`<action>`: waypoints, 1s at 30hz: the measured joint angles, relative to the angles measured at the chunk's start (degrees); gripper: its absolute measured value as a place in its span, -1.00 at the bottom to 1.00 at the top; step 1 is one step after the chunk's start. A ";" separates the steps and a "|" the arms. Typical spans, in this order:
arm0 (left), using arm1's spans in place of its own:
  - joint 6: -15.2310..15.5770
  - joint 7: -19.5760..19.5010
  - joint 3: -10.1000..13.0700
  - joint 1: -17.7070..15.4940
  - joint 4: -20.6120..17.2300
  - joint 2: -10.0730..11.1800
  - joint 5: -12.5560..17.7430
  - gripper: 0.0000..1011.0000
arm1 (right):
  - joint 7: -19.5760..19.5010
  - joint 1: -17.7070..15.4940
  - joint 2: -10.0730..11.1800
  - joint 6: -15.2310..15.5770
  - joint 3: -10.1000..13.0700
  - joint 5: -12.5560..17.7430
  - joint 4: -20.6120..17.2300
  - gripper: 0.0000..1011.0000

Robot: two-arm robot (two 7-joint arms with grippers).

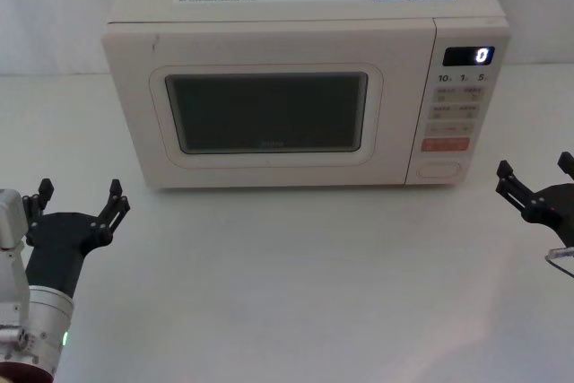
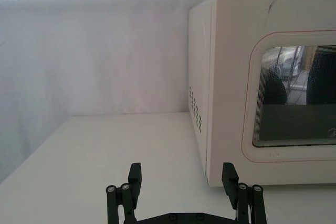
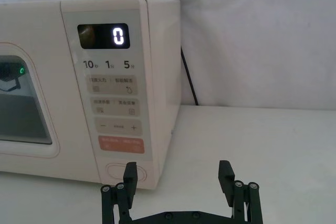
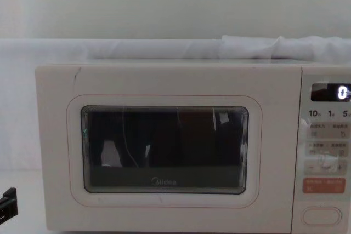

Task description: Press the button to open the microwave door with one hand; close the microwave door with the other hand.

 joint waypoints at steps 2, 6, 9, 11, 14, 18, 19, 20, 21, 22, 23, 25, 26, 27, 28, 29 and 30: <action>0.00 0.00 0.00 0.00 0.00 0.00 0.00 0.98 | 0.00 0.00 0.00 0.00 0.00 0.00 0.00 0.98; 0.00 0.00 0.00 0.00 0.00 0.00 0.00 0.98 | 0.00 0.00 0.00 0.00 0.00 0.00 0.00 0.98; 0.00 0.00 0.00 0.00 0.00 0.00 0.00 0.98 | 0.00 0.00 0.00 0.00 0.00 0.00 0.00 0.98; 0.00 0.00 0.00 0.00 0.00 0.00 0.00 0.98 | 0.00 0.00 0.00 0.00 0.00 0.00 0.00 0.98; 0.00 0.00 0.00 0.00 0.00 0.00 0.00 0.98 | 0.00 0.00 0.00 0.00 0.00 0.00 0.00 0.98; 0.00 0.00 0.00 0.00 0.00 0.00 0.00 0.98 | 0.00 0.00 0.00 0.00 0.00 0.00 0.00 0.98; 0.00 0.00 0.00 0.00 0.00 0.00 0.00 0.98 | 0.00 0.00 0.00 0.00 0.00 0.00 0.00 0.98; 0.00 0.00 0.00 0.00 0.00 0.00 0.00 0.98 | 0.00 0.00 0.00 0.00 0.00 0.00 0.00 0.98; 0.00 0.00 0.00 0.00 0.00 0.00 0.00 0.98 | 0.00 0.00 0.00 0.00 0.00 0.00 0.00 0.98; 0.00 0.00 0.00 0.00 0.00 0.00 0.00 0.98 | 0.00 0.00 0.00 0.00 0.00 0.00 0.00 0.98; 0.00 0.00 0.00 0.00 0.00 0.00 0.00 0.98 | 0.00 0.00 0.00 0.00 0.00 0.00 0.00 0.98; -0.01 0.00 0.00 0.00 0.00 0.00 0.00 0.98 | 0.00 0.00 0.00 0.00 0.00 0.00 0.00 0.98; 0.00 0.00 0.00 0.00 0.00 0.00 0.00 0.98 | 0.00 0.00 0.00 0.00 0.00 0.00 0.00 0.98; -0.01 0.00 0.00 0.00 0.00 0.00 0.00 0.98 | 0.00 0.00 0.00 0.00 0.00 0.00 0.00 0.98; 0.00 0.00 0.00 0.00 0.00 0.00 0.00 0.98 | 0.00 0.00 0.00 0.00 0.00 0.00 0.00 0.98; 0.00 0.00 0.00 0.00 0.00 0.00 0.00 0.98 | 0.00 0.00 0.00 0.00 0.00 0.00 0.00 0.98; 0.00 0.00 0.00 0.00 0.00 0.00 0.00 0.98 | 0.00 0.00 0.00 0.00 0.00 0.00 0.00 0.98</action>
